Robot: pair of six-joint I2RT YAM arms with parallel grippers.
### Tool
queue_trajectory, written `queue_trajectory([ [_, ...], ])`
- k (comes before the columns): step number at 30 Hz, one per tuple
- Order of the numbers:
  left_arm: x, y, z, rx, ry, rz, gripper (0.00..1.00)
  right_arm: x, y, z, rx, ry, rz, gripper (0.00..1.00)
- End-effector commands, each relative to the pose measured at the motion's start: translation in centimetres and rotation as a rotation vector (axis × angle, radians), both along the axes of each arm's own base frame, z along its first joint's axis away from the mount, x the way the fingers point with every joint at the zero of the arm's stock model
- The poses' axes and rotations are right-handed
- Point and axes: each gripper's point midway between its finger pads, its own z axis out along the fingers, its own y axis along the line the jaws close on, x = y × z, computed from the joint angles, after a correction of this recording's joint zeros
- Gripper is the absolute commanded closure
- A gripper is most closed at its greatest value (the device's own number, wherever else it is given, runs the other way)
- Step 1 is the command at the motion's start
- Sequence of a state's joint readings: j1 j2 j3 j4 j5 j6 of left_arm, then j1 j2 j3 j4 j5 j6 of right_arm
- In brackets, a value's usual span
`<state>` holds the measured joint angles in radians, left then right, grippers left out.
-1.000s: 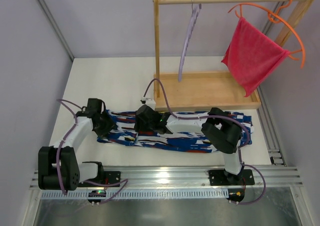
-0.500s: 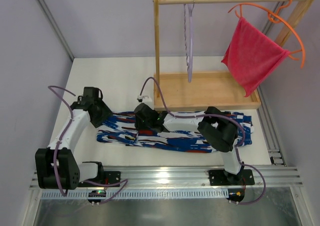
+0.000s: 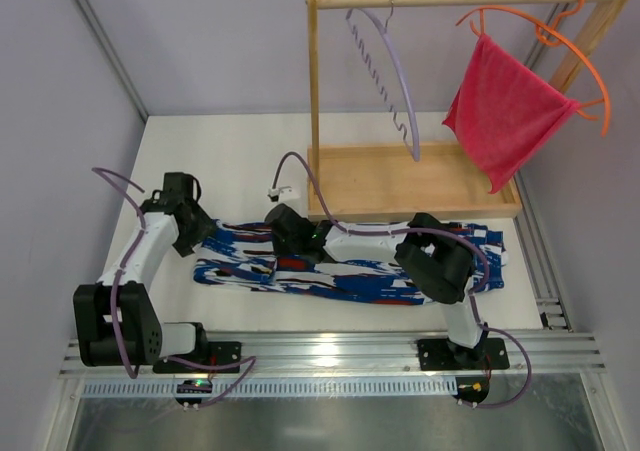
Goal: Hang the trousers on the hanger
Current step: Fold the trousers
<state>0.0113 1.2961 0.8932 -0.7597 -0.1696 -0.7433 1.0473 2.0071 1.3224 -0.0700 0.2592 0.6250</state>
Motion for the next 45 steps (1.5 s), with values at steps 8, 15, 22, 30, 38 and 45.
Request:
queue_trajectory([
  [8, -0.9, 0.8, -1.7, 0.028, 0.041, 0.020, 0.39, 2.6, 1.3, 5.2, 0.089, -0.171, -0.035, 0.93],
  [15, -1.4, 0.4, -2.6, 0.003, 0.056, 0.013, 0.39, 0.8, 1.1, 5.3, 0.157, -0.083, -0.033, 0.52],
  [22, -1.0, 0.5, -2.9, 0.005, 0.068, 0.025, 0.39, -1.9, 0.4, 4.5, 0.249, 0.069, -0.079, 0.32],
  [30, -1.1, 0.2, -3.5, -0.010, 0.073, 0.033, 0.39, -2.6, 1.6, 1.8, 0.283, 0.133, -0.061, 0.33],
  [38, -1.4, -0.1, -4.2, -0.032, 0.088, 0.035, 0.39, -2.4, 2.6, -0.5, 0.277, 0.164, -0.073, 0.39],
  [45, -1.3, -0.5, -4.5, -0.057, 0.085, 0.037, 0.39, -2.7, 3.4, -1.2, 0.276, 0.170, -0.060, 0.51],
])
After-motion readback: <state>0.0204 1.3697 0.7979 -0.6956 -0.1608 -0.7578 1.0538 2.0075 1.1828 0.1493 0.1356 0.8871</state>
